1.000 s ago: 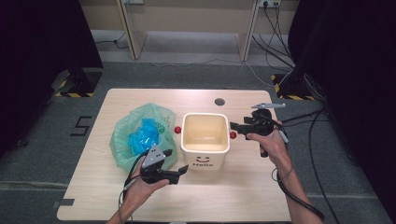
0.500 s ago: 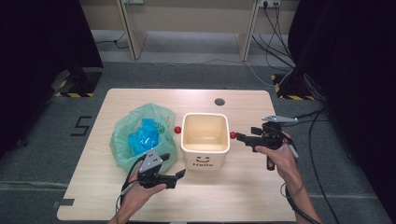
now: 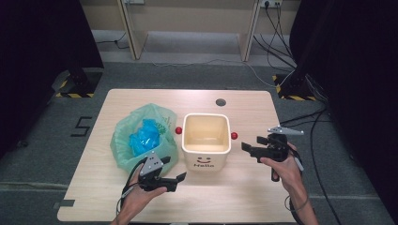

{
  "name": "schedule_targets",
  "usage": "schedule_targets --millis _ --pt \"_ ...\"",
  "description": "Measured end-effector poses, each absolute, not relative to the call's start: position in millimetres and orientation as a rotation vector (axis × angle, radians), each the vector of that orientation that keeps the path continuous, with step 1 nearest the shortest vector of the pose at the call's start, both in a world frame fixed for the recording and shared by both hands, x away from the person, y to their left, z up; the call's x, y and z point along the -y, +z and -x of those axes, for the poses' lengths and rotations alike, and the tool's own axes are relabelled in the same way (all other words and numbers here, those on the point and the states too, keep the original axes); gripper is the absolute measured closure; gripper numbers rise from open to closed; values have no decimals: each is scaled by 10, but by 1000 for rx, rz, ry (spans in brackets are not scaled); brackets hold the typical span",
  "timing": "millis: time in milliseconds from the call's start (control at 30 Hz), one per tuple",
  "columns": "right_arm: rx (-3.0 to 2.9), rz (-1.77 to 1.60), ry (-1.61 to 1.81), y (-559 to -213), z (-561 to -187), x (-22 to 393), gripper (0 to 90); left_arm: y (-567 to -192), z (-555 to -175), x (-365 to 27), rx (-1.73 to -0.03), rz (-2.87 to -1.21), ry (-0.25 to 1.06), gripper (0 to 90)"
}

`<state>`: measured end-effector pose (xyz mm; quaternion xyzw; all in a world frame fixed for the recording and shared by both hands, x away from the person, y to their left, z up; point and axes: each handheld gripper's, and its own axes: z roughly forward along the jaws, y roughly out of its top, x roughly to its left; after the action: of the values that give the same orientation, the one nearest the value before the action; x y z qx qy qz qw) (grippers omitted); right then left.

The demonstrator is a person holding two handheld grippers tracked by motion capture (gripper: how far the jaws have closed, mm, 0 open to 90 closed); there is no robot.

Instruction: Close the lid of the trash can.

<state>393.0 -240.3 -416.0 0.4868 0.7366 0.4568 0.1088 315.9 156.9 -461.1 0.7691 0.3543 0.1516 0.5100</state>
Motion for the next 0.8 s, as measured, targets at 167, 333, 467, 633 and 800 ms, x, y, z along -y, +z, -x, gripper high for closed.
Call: schedule_targets --millis 167,333,467,633,800 --pt "-2164 -1436 1356 -4258 -3846 2428 186 -4635 -3150 -1578 -861 -1850 353 147" --pt "-2177 -1429 1320 -4307 -3796 2447 186 -4667 -3157 -1596 -870 -1851 354 147" --pt "-2180 -1419 1282 -4363 -3754 2469 185 -4682 -3164 -1607 -875 -1853 350 147" --pt "-2178 -1430 1290 -4400 -3717 2511 185 -4706 -3150 -1611 -875 -1857 347 146" --pt "-2188 -1445 1289 -4468 -3704 2509 184 -4708 -3145 -1638 -881 -1855 350 146"
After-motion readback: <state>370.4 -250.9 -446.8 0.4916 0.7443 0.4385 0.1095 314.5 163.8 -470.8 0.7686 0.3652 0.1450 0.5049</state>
